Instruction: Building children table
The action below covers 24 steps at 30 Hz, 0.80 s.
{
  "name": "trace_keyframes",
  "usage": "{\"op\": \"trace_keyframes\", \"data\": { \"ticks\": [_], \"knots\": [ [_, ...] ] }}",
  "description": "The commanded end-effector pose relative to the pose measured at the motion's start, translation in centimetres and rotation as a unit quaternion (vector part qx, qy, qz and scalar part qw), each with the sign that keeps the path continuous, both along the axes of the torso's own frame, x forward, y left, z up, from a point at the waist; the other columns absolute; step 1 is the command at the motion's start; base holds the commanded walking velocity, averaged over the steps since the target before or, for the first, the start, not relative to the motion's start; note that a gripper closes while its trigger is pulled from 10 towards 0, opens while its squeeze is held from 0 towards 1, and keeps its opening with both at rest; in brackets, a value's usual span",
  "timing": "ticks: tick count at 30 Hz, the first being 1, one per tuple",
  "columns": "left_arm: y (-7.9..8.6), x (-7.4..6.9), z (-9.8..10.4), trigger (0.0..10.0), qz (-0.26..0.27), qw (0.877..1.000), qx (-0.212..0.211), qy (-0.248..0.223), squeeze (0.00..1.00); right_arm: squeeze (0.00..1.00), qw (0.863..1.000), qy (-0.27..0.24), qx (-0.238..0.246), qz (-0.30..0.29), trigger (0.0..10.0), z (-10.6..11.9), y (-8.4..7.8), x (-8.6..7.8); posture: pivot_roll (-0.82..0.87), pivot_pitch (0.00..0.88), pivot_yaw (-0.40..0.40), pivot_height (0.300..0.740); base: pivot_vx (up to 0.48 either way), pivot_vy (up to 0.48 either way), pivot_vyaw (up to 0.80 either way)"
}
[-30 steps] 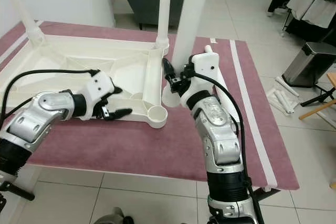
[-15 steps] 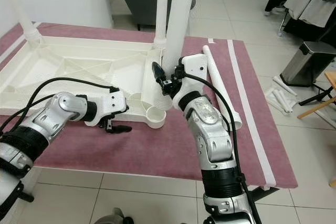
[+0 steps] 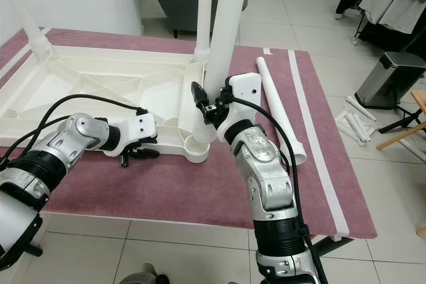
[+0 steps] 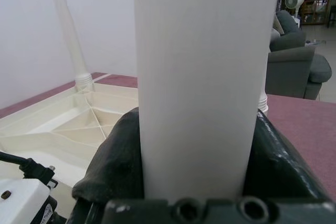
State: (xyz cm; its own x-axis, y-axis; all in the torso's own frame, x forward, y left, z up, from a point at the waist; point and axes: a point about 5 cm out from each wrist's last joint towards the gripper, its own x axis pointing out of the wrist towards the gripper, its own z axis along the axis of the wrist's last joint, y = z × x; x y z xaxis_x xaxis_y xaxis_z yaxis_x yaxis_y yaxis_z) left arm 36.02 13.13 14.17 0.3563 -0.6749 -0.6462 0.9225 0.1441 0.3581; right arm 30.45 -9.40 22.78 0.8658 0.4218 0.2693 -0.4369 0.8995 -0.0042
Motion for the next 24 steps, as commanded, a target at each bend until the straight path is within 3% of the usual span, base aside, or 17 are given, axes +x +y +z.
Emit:
{"op": "trace_keyframes", "data": {
  "ticks": [1, 11, 13, 15, 20, 21, 24],
  "knots": [
    [0.3, -0.4, -0.8, 0.0, -0.004, 1.0, -0.005, 0.026, 0.0, 0.0, 1.0, -0.011, 0.004, 0.004, 10.0, 0.4, 0.2, -0.3, 0.1, 0.028, 0.009, 0.74, 0.0, 0.0, 0.0],
    [-1.5, -1.7, 0.5, 0.0, -0.045, 0.994, -0.093, 0.039, 0.0, 0.0, 1.0, -0.005, 0.005, 0.003, 10.0, -0.1, 0.4, -0.6, 0.1, 0.03, 0.014, 0.74, 0.0, 0.0, 0.0],
    [-1.5, -1.7, 0.5, 0.0, -0.045, 0.994, -0.093, 0.039, 0.0, 0.0, 1.0, -0.005, 0.005, 0.003, 10.0, -0.1, 0.4, -0.6, 0.1, 0.03, 0.014, 0.74, 0.0, 0.0, 0.0],
    [-1.7, -3.1, 1.0, 0.0, -0.084, 0.99, -0.106, 0.026, 0.0, 0.0, 1.0, 0.001, 0.001, 0.0, 10.0, -0.7, 0.4, -0.8, 0.11, 0.031, 0.012, 0.74, 0.0, 0.0, 0.0],
    [-1.6, -4.5, 0.6, 0.0, -0.116, 0.989, -0.09, 0.014, 0.0, 0.0, 1.0, 0.006, -0.021, -0.004, 10.0, -2.1, 0.4, -1.0, 0.11, 0.033, 0.009, 0.74, 0.0, 0.0, 0.0],
    [-1.6, -4.7, 0.2, 10.0, -0.115, 0.989, -0.088, 0.012, 0.0, 0.0, 0.999, 0.006, -0.035, -0.005, 10.0, -2.7, 0.5, -1.0, 0.12, 0.033, 0.008, 0.74, 0.0, 0.0, 0.0],
    [-1.8, -4.7, 0.1, 10.0, -0.103, 0.99, -0.092, 0.007, 0.0, 0.0, 0.999, 0.006, -0.037, -0.004, 10.0, -3.0, 0.6, -1.0, 0.12, 0.033, 0.008, 0.74, 0.0, 0.0, 0.0]
  ]
}}
